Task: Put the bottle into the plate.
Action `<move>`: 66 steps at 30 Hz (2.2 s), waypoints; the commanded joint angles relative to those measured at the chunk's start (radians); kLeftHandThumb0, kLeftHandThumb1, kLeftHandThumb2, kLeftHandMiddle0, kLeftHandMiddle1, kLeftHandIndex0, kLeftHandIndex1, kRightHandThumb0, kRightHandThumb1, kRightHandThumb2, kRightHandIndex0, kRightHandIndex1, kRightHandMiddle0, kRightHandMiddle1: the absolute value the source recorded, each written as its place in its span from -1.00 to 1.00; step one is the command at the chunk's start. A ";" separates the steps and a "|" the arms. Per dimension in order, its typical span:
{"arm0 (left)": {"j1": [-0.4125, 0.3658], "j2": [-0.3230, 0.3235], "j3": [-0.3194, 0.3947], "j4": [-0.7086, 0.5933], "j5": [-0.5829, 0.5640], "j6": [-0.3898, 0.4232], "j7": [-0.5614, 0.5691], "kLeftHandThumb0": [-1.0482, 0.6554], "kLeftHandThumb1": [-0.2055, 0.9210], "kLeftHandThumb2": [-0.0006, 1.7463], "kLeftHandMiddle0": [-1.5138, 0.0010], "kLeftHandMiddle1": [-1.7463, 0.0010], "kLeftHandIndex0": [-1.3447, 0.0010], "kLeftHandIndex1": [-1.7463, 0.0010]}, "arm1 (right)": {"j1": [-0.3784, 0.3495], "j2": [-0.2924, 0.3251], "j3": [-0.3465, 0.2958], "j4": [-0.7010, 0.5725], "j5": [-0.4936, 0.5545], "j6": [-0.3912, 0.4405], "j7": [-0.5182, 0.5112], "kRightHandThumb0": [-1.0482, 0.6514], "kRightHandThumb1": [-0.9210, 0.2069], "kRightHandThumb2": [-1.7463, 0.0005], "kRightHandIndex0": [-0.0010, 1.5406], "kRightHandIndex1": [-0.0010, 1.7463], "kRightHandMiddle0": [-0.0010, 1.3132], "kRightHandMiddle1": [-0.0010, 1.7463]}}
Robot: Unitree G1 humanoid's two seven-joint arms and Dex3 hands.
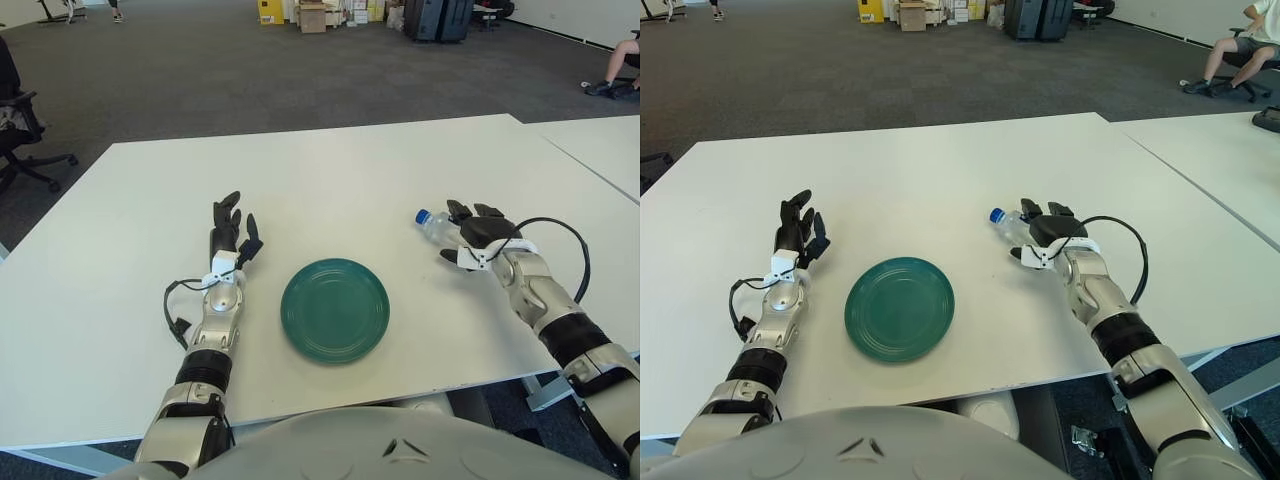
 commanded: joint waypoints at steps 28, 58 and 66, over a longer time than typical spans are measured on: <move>0.007 0.009 0.012 -0.025 0.009 0.013 0.009 -0.64 1.00 -0.04 0.50 1.00 1.00 0.10 | 0.021 0.047 0.108 0.126 -0.039 0.013 0.070 -1.00 -1.00 0.18 -1.00 -1.00 -1.00 -1.00; 0.017 0.009 0.019 -0.043 0.012 0.020 0.012 -0.64 1.00 -0.05 0.49 0.99 1.00 0.08 | -0.177 0.097 0.101 0.347 0.091 -0.148 0.250 -1.00 -1.00 0.18 -0.78 -0.76 -1.00 -0.48; 0.019 0.009 0.019 -0.049 0.017 0.021 0.015 -0.65 1.00 -0.04 0.49 0.99 1.00 0.09 | -0.265 0.101 0.119 0.402 0.128 -0.192 0.409 -1.00 -1.00 0.15 -0.93 -0.61 -1.00 -0.42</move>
